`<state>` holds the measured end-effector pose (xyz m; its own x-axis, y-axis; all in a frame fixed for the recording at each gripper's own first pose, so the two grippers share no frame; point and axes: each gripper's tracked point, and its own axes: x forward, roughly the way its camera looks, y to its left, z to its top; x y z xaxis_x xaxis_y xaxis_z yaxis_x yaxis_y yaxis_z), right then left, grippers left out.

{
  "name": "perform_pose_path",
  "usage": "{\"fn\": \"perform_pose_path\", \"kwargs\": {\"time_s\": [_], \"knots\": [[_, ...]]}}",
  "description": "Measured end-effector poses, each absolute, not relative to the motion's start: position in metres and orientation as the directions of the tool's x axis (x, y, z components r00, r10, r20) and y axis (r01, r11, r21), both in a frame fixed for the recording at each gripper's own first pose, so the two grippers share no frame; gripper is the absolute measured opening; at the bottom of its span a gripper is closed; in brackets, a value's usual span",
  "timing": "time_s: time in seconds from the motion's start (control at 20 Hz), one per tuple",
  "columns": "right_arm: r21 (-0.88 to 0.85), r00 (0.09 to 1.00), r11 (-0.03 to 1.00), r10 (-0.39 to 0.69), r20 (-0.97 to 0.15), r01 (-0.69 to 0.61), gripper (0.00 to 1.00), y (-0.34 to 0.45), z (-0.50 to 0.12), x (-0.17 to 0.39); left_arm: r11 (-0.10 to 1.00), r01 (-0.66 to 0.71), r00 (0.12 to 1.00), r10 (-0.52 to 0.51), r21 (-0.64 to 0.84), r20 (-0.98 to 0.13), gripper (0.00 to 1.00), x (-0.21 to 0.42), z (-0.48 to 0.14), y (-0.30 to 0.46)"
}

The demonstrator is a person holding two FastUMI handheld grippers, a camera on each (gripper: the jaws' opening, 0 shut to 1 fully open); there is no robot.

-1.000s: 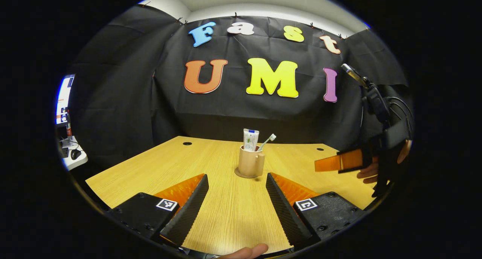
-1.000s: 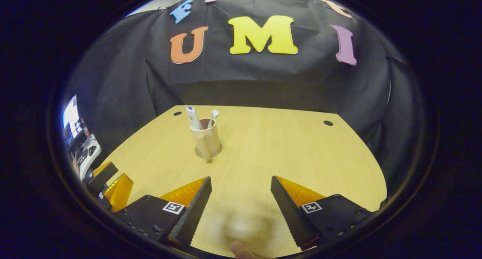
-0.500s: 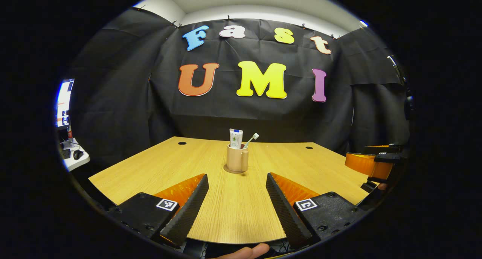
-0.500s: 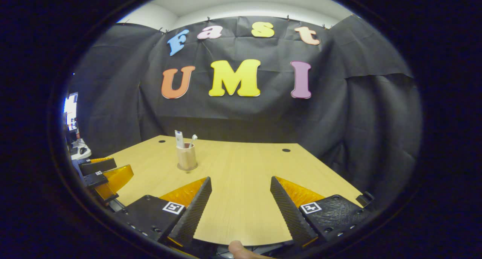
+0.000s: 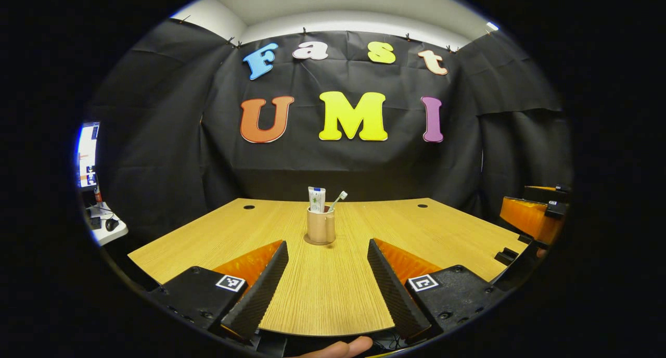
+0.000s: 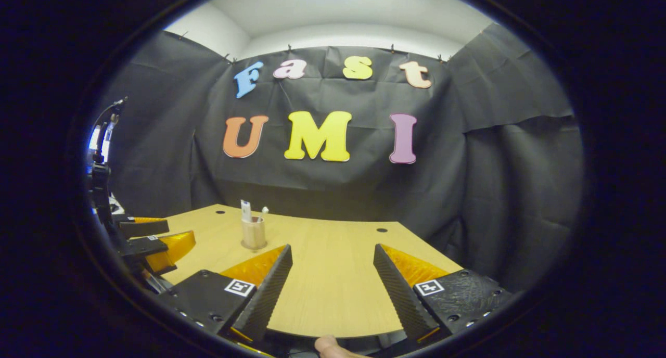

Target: Put the toothbrush and toothpaste on the desktop into the cup, then pick up the cup and place it on the coaster on the desktop.

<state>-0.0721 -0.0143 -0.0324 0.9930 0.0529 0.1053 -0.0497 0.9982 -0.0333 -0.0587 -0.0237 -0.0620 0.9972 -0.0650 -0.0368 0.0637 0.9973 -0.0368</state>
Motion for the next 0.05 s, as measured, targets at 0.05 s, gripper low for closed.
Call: {"fn": "perform_pose_path", "kwargs": {"time_s": [0.05], "knots": [[-0.042, 0.994, 0.998, 0.044, 0.102, -0.040, 0.96, -0.0169, -0.0336, -0.0716, 0.998, 0.064, 0.997, -0.065, -0.029, -0.033, 0.98, -0.0588, -0.0618, -0.0233]]}}
